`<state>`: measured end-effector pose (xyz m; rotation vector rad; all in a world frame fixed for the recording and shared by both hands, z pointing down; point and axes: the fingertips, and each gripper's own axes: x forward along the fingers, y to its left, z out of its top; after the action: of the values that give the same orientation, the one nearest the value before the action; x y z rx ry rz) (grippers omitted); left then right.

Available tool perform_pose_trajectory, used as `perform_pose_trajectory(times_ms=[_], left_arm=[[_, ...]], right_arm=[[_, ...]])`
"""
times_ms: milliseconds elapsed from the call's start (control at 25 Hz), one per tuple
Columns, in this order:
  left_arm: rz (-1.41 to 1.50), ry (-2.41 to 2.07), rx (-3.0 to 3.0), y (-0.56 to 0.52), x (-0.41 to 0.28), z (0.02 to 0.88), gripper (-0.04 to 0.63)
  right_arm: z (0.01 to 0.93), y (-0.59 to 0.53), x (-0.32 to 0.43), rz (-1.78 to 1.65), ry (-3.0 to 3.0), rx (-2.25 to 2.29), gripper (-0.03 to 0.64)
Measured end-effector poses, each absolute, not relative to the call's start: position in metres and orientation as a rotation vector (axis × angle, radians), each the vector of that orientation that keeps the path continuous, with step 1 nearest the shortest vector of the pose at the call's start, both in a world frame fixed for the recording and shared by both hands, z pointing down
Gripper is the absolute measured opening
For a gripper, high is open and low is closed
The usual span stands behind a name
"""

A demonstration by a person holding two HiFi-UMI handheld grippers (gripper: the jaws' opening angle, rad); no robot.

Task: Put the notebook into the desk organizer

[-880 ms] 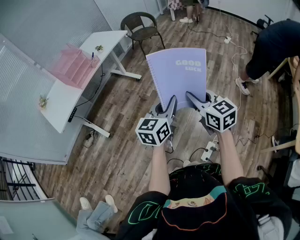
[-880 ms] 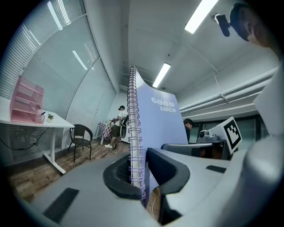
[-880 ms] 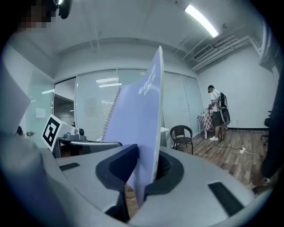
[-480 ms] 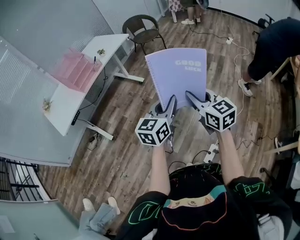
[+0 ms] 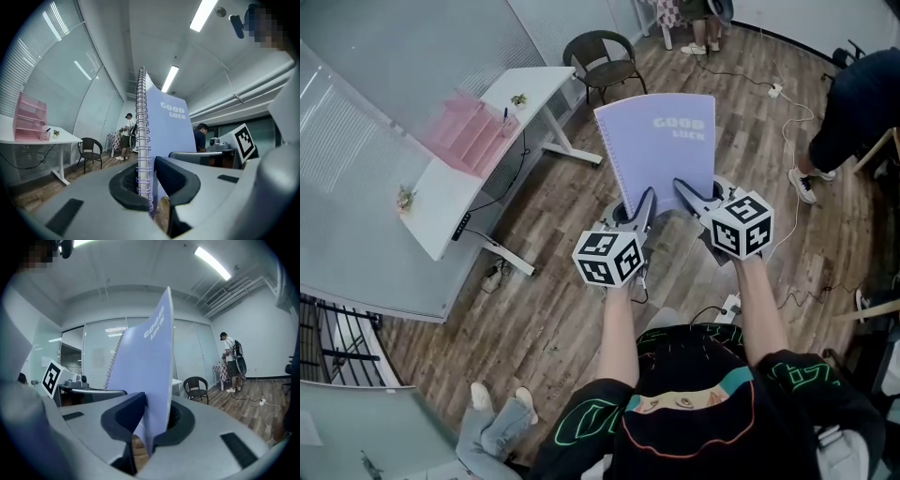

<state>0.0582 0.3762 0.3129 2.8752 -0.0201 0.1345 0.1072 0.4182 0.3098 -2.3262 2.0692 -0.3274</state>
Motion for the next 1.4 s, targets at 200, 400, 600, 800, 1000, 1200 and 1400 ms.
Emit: perform_pose_trajectory(times_ms=[200, 400, 600, 800, 1000, 1200, 1400], left_arm=[[0.124, -0.034, 2.868, 0.370, 0.059, 0.312, 0.044], [0.142, -0.032, 2.862, 0.363, 0.069, 0.319, 0.044], [0.133, -0.015, 2.836, 0.337, 0.084, 0.326, 0.044], [0.150, 0.007, 2.829, 0.312, 0.102, 0.336, 0.044], [0.174, 0.011, 2.787, 0.263, 0.117, 0.353, 0.046], [0.166, -0.002, 2.765, 0.228, 0.129, 0.362, 0.043], [0.140, -0.053, 2.728, 0.155, 0.133, 0.364, 0.044]], right_arm=[[0.308, 0.411, 0.108, -0.318, 2.091, -2.314, 0.060], [0.315, 0.403, 0.119, -0.352, 2.098, -2.310, 0.060], [0.320, 0.378, 0.133, -0.361, 2.105, -2.337, 0.060], [0.330, 0.353, 0.151, -0.396, 2.080, -2.345, 0.061], [0.347, 0.305, 0.166, -0.450, 2.083, -2.351, 0.060], [0.356, 0.268, 0.180, -0.491, 2.101, -2.338, 0.061], [0.356, 0.194, 0.184, -0.508, 2.158, -2.325, 0.061]])
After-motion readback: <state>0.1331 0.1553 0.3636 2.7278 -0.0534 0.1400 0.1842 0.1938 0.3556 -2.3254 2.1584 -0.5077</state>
